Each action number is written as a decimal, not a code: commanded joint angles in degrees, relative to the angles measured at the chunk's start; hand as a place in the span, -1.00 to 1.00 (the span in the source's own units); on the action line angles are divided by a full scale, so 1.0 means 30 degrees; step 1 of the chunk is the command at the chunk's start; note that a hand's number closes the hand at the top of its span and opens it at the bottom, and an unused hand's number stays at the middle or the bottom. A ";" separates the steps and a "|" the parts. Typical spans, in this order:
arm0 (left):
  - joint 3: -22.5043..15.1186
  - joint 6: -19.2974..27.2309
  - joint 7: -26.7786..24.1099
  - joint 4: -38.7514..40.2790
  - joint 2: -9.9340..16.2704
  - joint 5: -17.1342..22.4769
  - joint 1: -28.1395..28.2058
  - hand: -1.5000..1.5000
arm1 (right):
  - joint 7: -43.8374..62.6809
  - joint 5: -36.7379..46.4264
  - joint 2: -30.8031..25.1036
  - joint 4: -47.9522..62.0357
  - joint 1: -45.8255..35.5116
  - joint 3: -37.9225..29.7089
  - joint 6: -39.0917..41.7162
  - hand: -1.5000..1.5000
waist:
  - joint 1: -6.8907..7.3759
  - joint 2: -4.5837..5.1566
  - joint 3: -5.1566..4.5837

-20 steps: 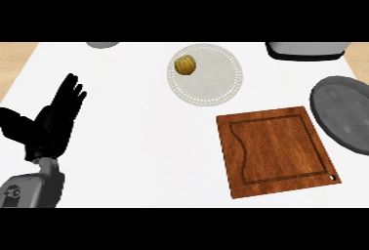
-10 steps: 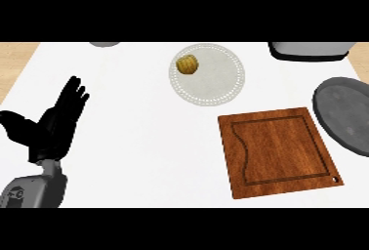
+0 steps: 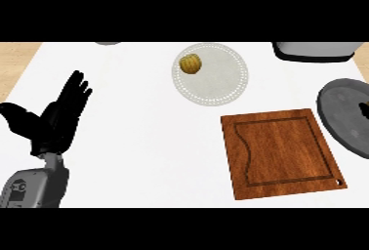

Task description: Pick the lemon from the cutting board and place it in the pan

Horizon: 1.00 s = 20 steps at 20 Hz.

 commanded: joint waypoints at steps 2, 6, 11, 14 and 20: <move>-0.0129 -0.0022 -0.0352 0.0038 -0.0207 -0.0160 0.0417 0.00 | -0.0003 0.0845 -0.1225 0.4766 -0.1299 0.0048 -0.0726 1.00 | 0.0202 0.0089 0.0017; -0.0150 0.0054 0.0231 -0.0906 -0.0203 0.0046 0.0199 0.00 | 0.1701 0.0708 -0.1363 0.6795 -0.1462 -0.0448 0.0100 -1.00 | 0.0429 0.0164 0.0051; -0.0302 -0.0035 0.0218 -0.0680 -0.0284 -0.0112 0.0371 0.00 | -0.0056 0.0387 -0.1740 0.8425 -0.2056 -0.0537 0.0616 -1.00 | 0.0224 0.0106 0.0047; -0.0648 0.0468 -0.0207 -0.0854 -0.0776 -0.0631 0.0982 0.00 | -0.2217 -0.1477 -0.2560 0.8448 -0.1691 -0.2210 0.1718 -1.00 | 0.0041 0.0073 0.0064; -0.0324 0.0122 -0.0229 -0.0652 -0.0404 -0.0385 0.0449 0.00 | -0.1912 -0.4290 -0.3799 0.9707 -0.2523 -0.4823 0.5260 -1.00 | -0.0007 0.0121 0.0077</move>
